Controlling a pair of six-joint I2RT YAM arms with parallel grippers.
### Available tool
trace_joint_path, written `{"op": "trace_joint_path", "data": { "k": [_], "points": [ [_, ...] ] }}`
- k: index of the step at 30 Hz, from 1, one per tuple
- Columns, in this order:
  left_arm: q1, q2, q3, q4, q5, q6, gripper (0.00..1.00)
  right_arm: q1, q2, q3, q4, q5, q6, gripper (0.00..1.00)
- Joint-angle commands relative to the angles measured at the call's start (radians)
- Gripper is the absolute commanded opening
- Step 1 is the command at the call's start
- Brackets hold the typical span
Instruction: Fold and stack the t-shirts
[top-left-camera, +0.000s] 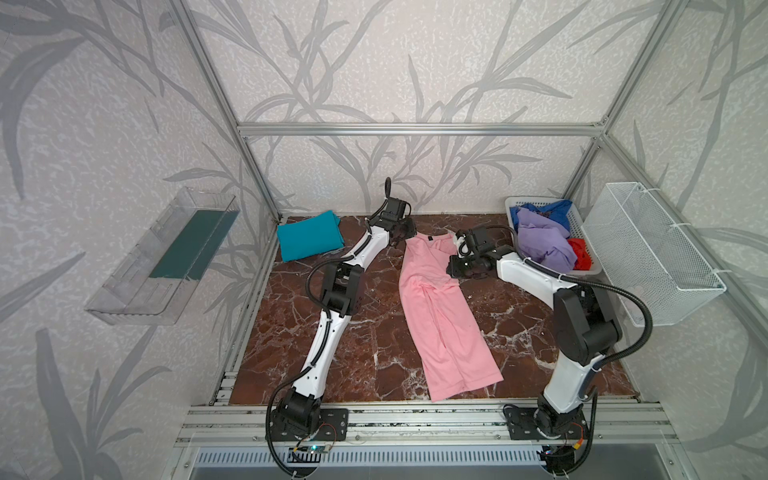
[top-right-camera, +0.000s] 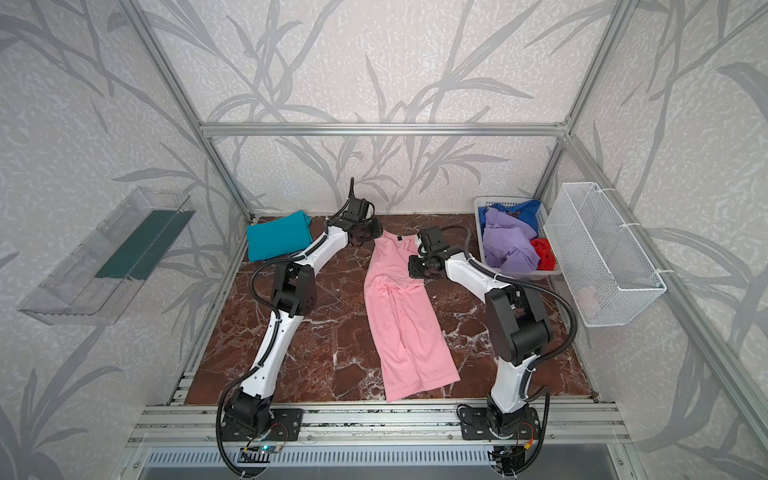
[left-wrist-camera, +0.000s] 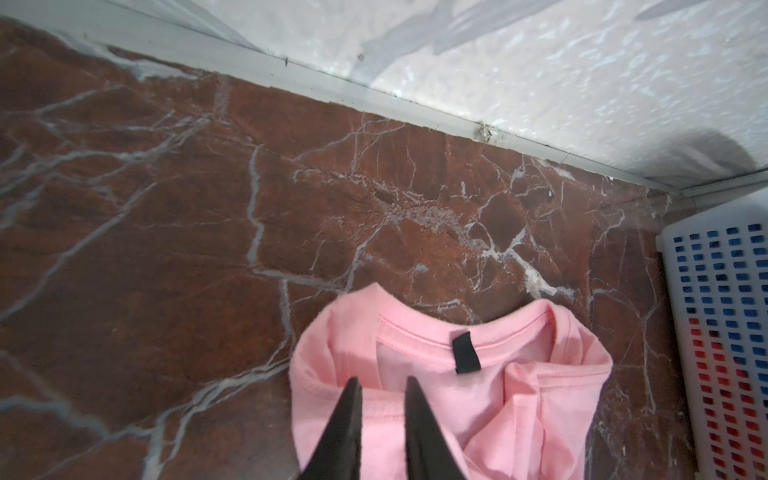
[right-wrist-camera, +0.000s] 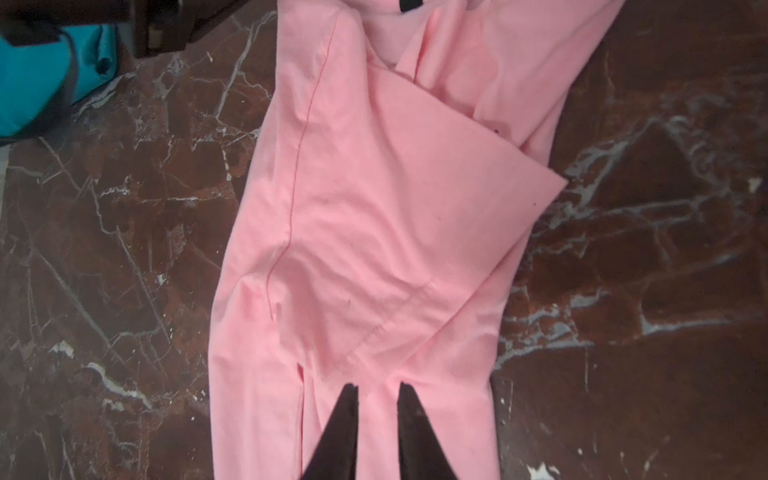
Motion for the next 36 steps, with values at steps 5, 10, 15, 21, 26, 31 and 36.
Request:
{"op": "trace_joint_path", "data": {
  "k": [5,10,15,21,26,31,36],
  "points": [
    [0.003,0.000,0.043,-0.092,-0.124,0.085,0.34,-0.004,-0.128,-0.133,-0.103,0.034,0.003,0.20],
    [0.001,-0.032,-0.004,-0.096,-0.166,0.099,0.49,-0.005,-0.142,-0.171,-0.128,0.035,0.012,0.20],
    [-0.003,-0.012,-0.034,-0.034,-0.100,0.040,0.51,-0.002,-0.127,-0.204,-0.132,0.046,0.028,0.20],
    [-0.009,0.016,-0.024,-0.002,-0.080,-0.002,0.28,-0.004,-0.095,-0.243,-0.119,0.076,0.044,0.20],
    [0.005,0.006,-0.006,-0.033,-0.123,0.015,0.00,-0.004,-0.046,-0.276,-0.106,0.102,0.053,0.20],
    [0.050,-0.026,-0.018,-0.062,-0.160,0.027,0.00,-0.007,-0.021,-0.299,-0.107,0.130,0.075,0.20],
    [0.095,-0.064,-0.074,-0.060,-0.203,0.035,0.00,-0.016,-0.020,-0.327,-0.112,0.159,0.099,0.18]
  ]
}}
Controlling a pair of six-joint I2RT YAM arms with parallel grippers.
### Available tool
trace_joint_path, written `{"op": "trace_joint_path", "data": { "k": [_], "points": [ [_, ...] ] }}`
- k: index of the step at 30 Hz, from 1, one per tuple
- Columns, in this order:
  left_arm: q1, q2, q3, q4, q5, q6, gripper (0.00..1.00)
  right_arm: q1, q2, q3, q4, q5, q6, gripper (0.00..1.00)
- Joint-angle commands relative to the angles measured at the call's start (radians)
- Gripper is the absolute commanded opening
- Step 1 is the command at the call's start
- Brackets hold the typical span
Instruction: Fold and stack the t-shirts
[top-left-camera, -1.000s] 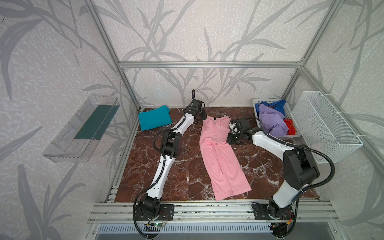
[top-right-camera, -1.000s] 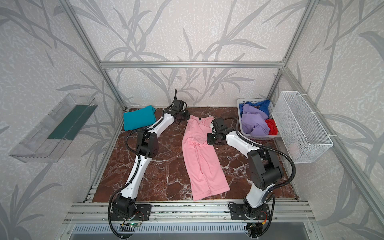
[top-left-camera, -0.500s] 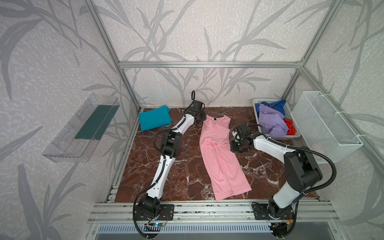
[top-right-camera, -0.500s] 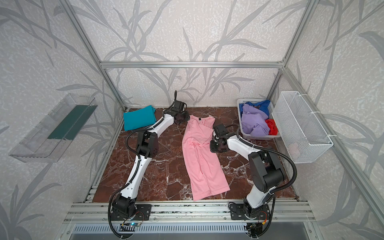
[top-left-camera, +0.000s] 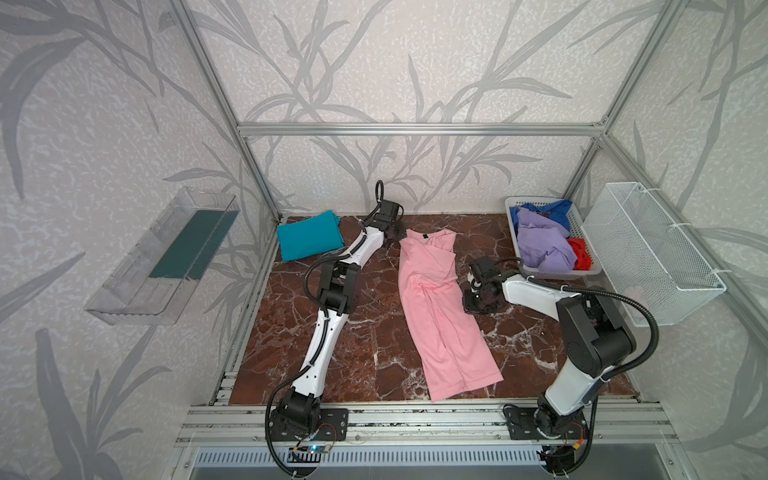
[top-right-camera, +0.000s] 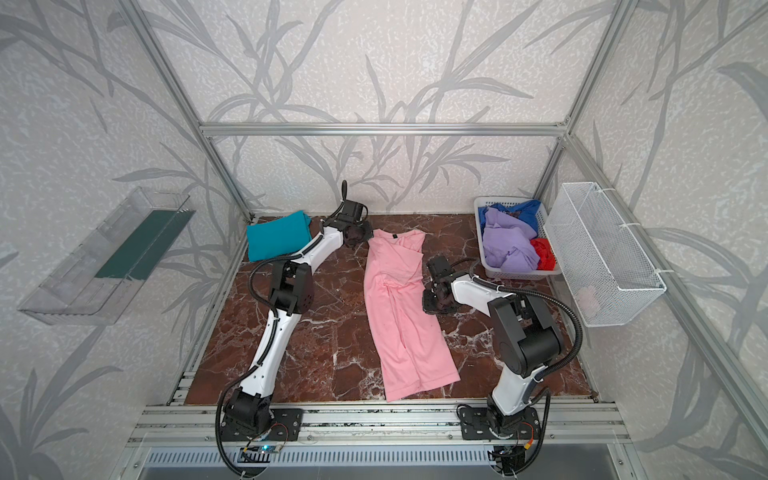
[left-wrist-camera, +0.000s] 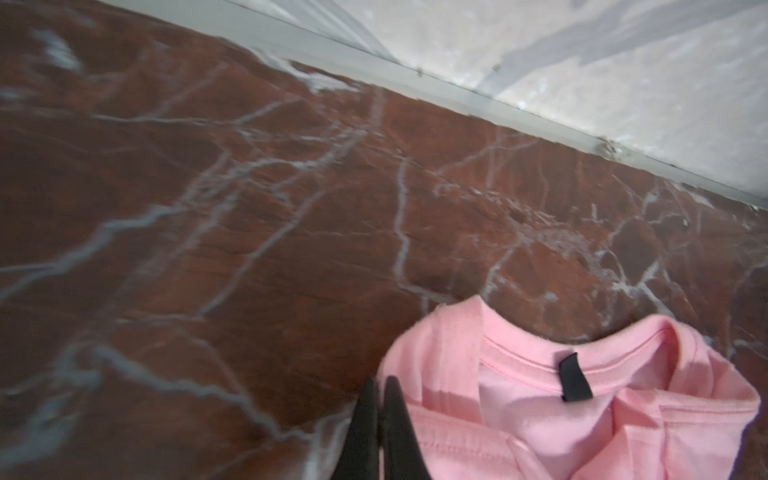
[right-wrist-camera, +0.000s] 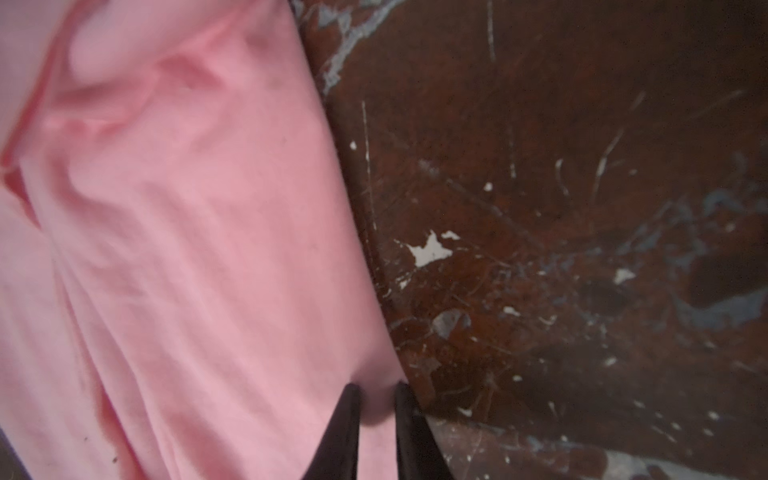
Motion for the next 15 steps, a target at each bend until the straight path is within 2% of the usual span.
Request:
{"op": "trace_joint_path", "data": {
  "k": [1,5,13,15],
  "points": [
    [0.039,-0.065,-0.034,-0.021,-0.066,0.021,0.00,-0.013,0.024,-0.053,-0.032,0.058,0.026,0.18],
    [0.062,-0.050,-0.031,-0.025,-0.075,0.021,0.00,-0.017,0.018,-0.068,-0.038,0.060,0.027,0.17],
    [0.066,0.031,0.121,-0.080,-0.056,0.019,0.00,-0.017,0.016,-0.104,-0.036,0.042,0.041,0.17],
    [0.065,0.029,0.129,-0.063,-0.037,0.014,0.04,-0.017,0.010,-0.111,-0.019,0.023,0.045,0.17]
  ]
}}
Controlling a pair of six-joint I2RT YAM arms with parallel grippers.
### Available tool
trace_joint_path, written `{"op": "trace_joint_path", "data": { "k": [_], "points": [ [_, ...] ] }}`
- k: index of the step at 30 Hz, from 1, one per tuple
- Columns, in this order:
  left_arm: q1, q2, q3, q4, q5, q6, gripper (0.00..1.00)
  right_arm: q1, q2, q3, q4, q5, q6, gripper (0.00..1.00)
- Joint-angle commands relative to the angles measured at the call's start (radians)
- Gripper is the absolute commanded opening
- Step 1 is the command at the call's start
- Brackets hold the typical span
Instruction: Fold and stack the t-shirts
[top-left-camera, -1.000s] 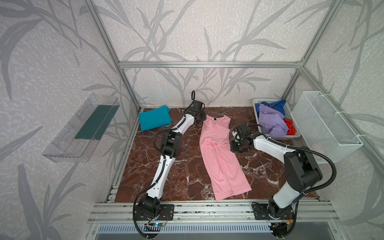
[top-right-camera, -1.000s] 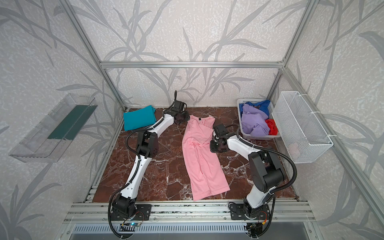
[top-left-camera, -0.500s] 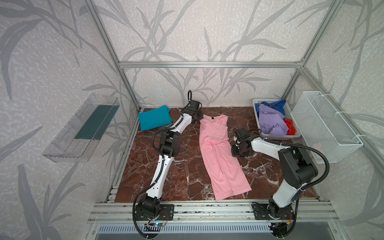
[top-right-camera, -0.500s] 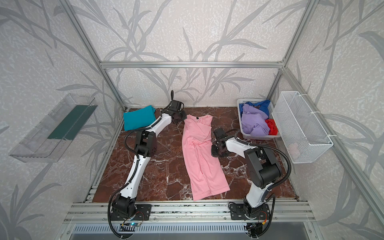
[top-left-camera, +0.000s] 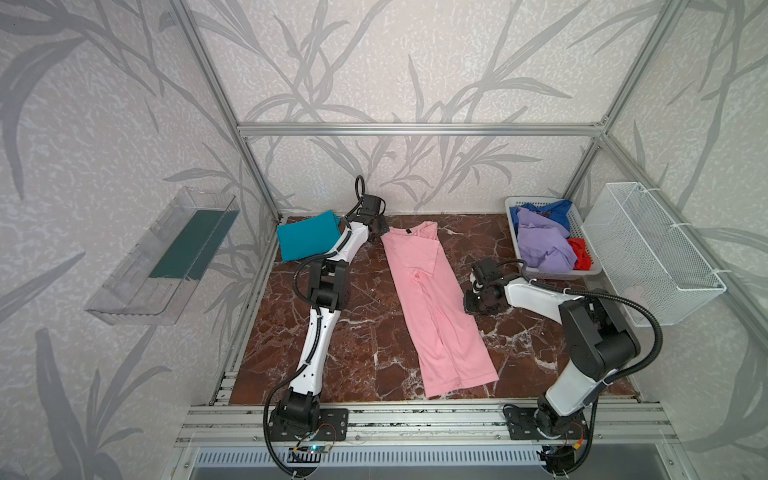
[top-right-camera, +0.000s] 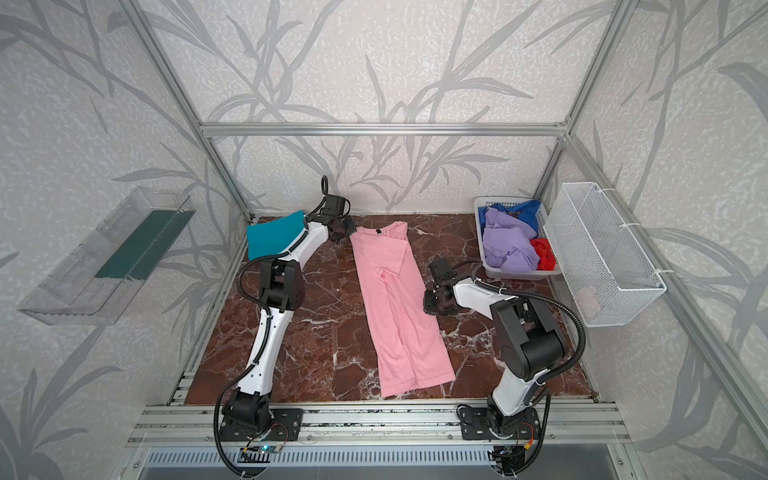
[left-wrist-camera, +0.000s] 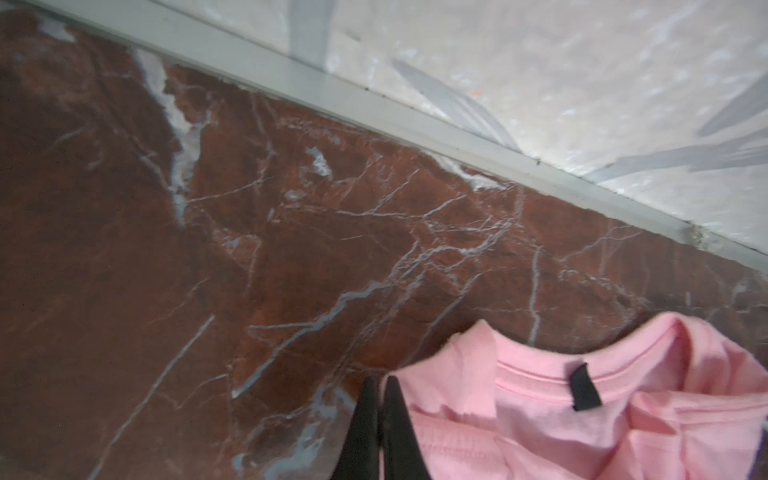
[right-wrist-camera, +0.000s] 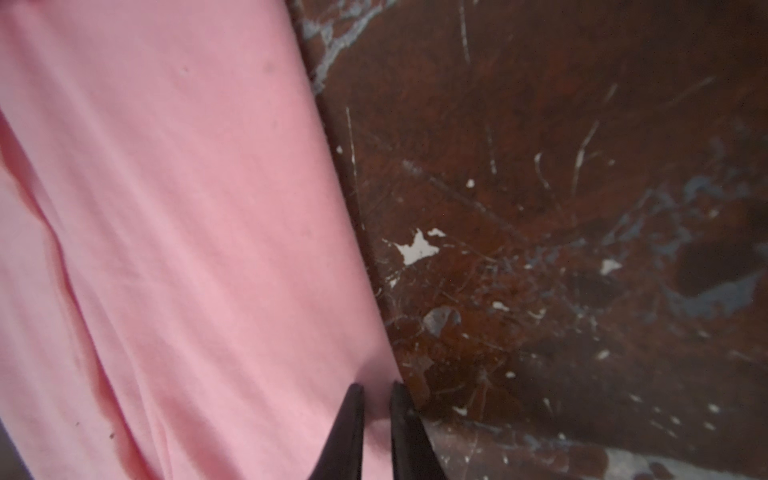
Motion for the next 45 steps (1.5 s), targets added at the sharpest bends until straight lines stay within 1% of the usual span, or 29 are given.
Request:
{"op": "trace_joint_path", "data": {
  "k": [1,2,3,4,7,10,11,13,16,19,22,24,26,28,30,31,33,35,39,42,45],
  "points": [
    [-0.006,0.019,0.051,-0.001,-0.005,0.003,0.07,-0.012,0.039,-0.059,-0.068,0.022,0.018,0.17],
    [-0.006,0.016,0.059,-0.007,-0.012,0.003,0.11,-0.011,0.038,-0.056,-0.064,0.016,0.018,0.17],
    [-0.006,0.015,0.068,-0.017,-0.017,0.003,0.21,-0.008,0.037,-0.050,-0.063,0.010,0.017,0.16],
    [-0.005,0.010,0.077,-0.035,-0.031,0.006,0.24,-0.006,0.034,-0.045,-0.066,0.008,0.017,0.17],
    [-0.002,-0.032,0.083,-0.103,-0.118,0.019,0.25,0.007,0.006,-0.037,-0.081,0.018,0.014,0.17],
    [0.007,-0.119,0.037,-0.179,-0.224,0.021,0.26,0.019,-0.069,-0.048,-0.102,0.035,0.016,0.22],
    [0.008,-0.165,0.001,-0.199,-0.249,0.020,0.26,0.023,-0.102,-0.053,-0.116,0.048,0.016,0.24],
    [0.002,-0.270,-0.094,-0.228,-0.256,0.024,0.26,0.029,-0.173,-0.068,-0.145,0.076,0.017,0.30],
    [-0.050,-0.472,-0.362,-0.199,-0.266,0.034,0.28,0.031,-0.287,-0.112,-0.203,0.109,0.027,0.40],
    [-0.153,-0.678,-0.664,-0.154,-0.279,0.041,0.30,0.033,-0.379,-0.169,-0.267,0.117,0.036,0.47],
    [-0.268,-0.868,-0.961,-0.130,-0.271,-0.022,0.31,0.040,-0.468,-0.240,-0.307,0.104,0.052,0.55],
    [-0.357,-0.978,-1.144,-0.110,-0.245,-0.088,0.35,0.047,-0.523,-0.286,-0.339,0.085,0.062,0.66],
    [-0.464,-1.050,-1.255,-0.125,-0.256,-0.137,0.42,0.053,-0.569,-0.328,-0.363,0.068,0.069,0.71],
    [-0.577,-1.099,-1.322,-0.158,-0.281,-0.199,0.48,0.061,-0.613,-0.367,-0.385,0.061,0.074,0.75],
    [-0.677,-1.137,-1.379,-0.149,-0.262,-0.271,0.54,0.071,-0.660,-0.410,-0.385,0.027,0.078,0.76],
    [-0.709,-1.151,-1.401,-0.133,-0.245,-0.303,0.55,0.078,-0.677,-0.425,-0.376,0.005,0.084,0.74],
    [-0.782,-1.172,-1.444,-0.077,-0.205,-0.364,0.57,0.105,-0.696,-0.454,-0.366,-0.022,0.106,0.66],
    [-0.837,-1.171,-1.459,-0.040,-0.180,-0.400,0.57,0.139,-0.702,-0.475,-0.355,-0.032,0.127,0.62],
    [-0.917,-1.133,-1.462,-0.046,-0.158,-0.443,0.59,0.202,-0.706,-0.511,-0.336,-0.024,0.190,0.61],
    [-0.964,-1.106,-1.482,-0.026,-0.121,-0.479,0.63,0.215,-0.708,-0.528,-0.330,-0.011,0.207,0.61],
    [-0.994,-1.086,-1.504,0.010,-0.077,-0.503,0.64,0.215,-0.708,-0.542,-0.308,-0.009,0.214,0.59]
  ]
}}
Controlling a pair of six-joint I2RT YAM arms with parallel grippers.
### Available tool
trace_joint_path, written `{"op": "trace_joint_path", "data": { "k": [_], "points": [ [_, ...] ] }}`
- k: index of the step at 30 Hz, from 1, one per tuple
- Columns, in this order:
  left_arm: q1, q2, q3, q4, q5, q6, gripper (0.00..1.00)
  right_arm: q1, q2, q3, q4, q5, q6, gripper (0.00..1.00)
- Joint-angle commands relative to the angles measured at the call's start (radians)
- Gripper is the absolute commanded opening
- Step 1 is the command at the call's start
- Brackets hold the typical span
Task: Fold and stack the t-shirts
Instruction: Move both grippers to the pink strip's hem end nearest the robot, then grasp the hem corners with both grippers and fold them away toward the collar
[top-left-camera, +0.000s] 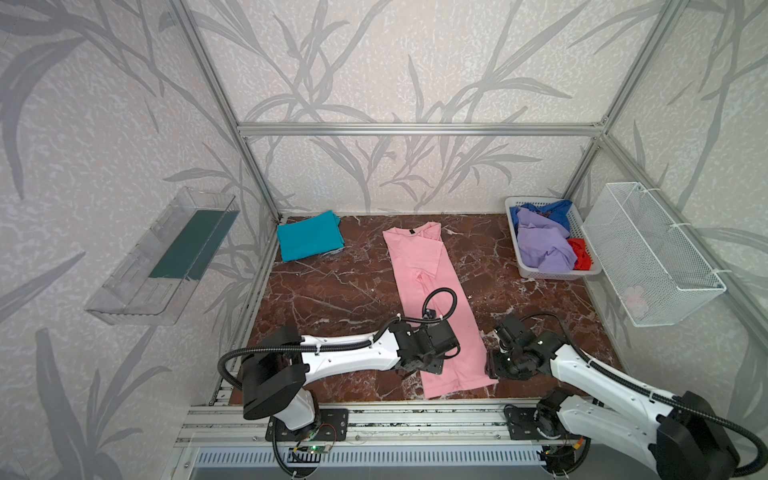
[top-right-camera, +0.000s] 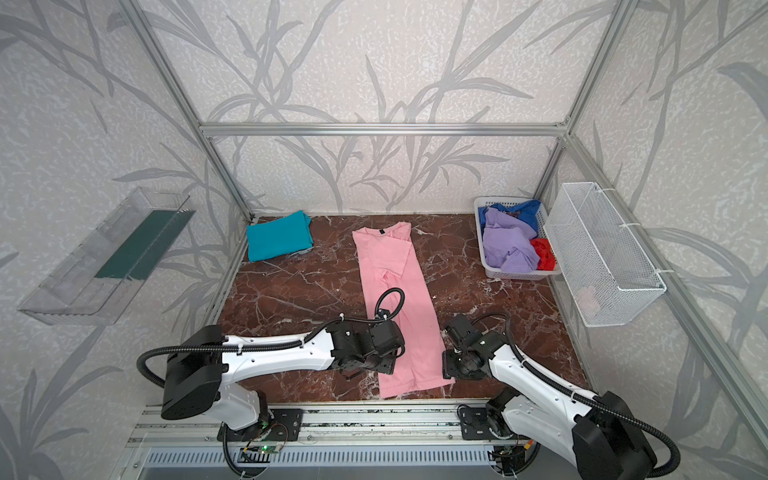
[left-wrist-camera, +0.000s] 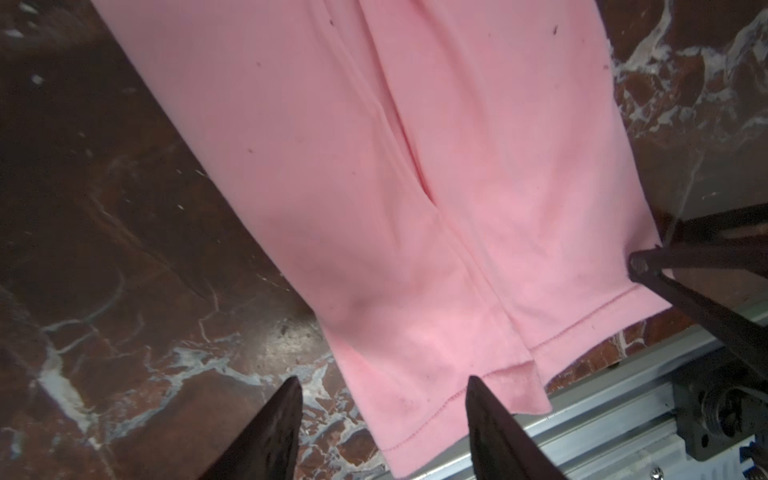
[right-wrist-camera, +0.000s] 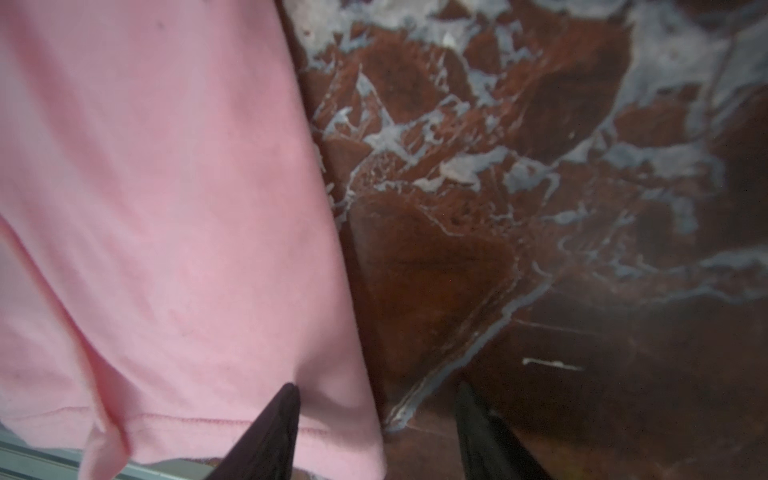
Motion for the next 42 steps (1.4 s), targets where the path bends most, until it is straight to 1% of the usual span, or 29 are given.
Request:
{"op": "trace_joint_path", "data": {
  "k": [1,4,5,8,11,12,13,16,18,20,21,23,28,30,32,34,36,39,42],
  "points": [
    [-0.026,0.033,-0.039,0.039,0.055,-0.070,0.62,0.008,0.009,-0.043,0.020,-0.019,0.034,0.56],
    [-0.041,0.052,-0.061,0.056,0.095,-0.080,0.55,0.025,0.024,-0.041,0.036,-0.029,0.046,0.43],
    [-0.046,0.054,-0.071,0.053,0.106,-0.085,0.55,0.043,0.029,-0.039,0.042,-0.025,0.053,0.40],
    [-0.057,0.047,-0.096,0.046,0.121,-0.101,0.56,0.115,0.052,-0.021,0.045,-0.003,0.080,0.33],
    [-0.071,0.041,-0.123,0.051,0.127,-0.125,0.61,0.174,0.078,-0.007,0.053,0.006,0.108,0.25],
    [-0.075,0.042,-0.130,0.062,0.129,-0.135,0.61,0.190,0.084,-0.001,0.055,0.006,0.114,0.21],
    [-0.079,0.045,-0.136,0.077,0.132,-0.142,0.58,0.201,0.088,0.004,0.055,0.006,0.119,0.18],
    [-0.087,0.072,-0.126,0.096,0.135,-0.148,0.40,0.230,0.090,0.021,0.041,0.015,0.123,0.10],
    [-0.087,0.084,-0.105,0.074,0.125,-0.140,0.17,0.242,0.083,0.029,0.031,0.017,0.123,0.06],
    [-0.087,0.085,-0.094,0.059,0.119,-0.136,0.00,0.251,0.075,0.033,0.021,0.014,0.124,0.02],
    [-0.087,0.080,-0.091,0.046,0.113,-0.139,0.00,0.255,0.070,0.035,0.012,0.014,0.121,0.00],
    [-0.087,0.061,-0.096,0.020,0.104,-0.156,0.00,0.261,0.057,0.037,-0.002,0.007,0.116,0.00],
    [-0.086,-0.047,-0.140,-0.031,0.068,-0.223,0.00,0.302,0.013,0.084,-0.056,-0.016,0.105,0.00],
    [-0.080,-0.089,-0.112,-0.084,0.014,-0.217,0.00,0.303,0.004,0.128,-0.079,-0.008,0.093,0.00],
    [-0.061,-0.105,-0.056,-0.155,-0.045,-0.205,0.00,0.303,0.005,0.183,-0.078,0.027,0.075,0.00],
    [-0.031,-0.109,0.012,-0.228,-0.098,-0.178,0.00,0.288,0.023,0.244,-0.067,0.055,0.049,0.00],
    [0.020,-0.112,0.067,-0.265,-0.126,-0.126,0.00,0.237,0.067,0.308,-0.047,0.053,0.011,0.00],
    [0.116,-0.123,0.093,-0.229,-0.101,-0.062,0.00,0.144,0.141,0.363,0.028,0.003,-0.018,0.00],
    [0.219,-0.123,0.111,-0.170,-0.113,0.016,0.00,0.061,0.243,0.429,0.099,-0.016,-0.078,0.00]
  ]
}}
